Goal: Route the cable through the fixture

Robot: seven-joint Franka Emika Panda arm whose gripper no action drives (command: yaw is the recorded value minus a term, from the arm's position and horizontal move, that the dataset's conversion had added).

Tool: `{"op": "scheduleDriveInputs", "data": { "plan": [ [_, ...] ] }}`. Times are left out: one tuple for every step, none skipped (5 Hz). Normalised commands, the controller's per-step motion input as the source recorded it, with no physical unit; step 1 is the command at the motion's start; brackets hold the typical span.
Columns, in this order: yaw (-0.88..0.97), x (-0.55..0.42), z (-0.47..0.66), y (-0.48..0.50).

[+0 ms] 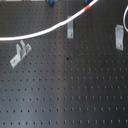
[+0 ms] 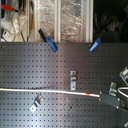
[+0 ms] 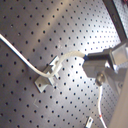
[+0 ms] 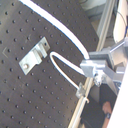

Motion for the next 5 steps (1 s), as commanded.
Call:
{"op": "scheduleDriveInputs", "data": {
  "plan": [
    [0.33, 0.050, 0.34, 0.245],
    [0.08, 0.288, 0.54, 0.303],
    [0.11, 0.424, 0.24, 0.273],
    [0.19, 0.355, -0.26, 0.094],
    [0.18, 0.459, -0.25, 0.066]
  ]
}}
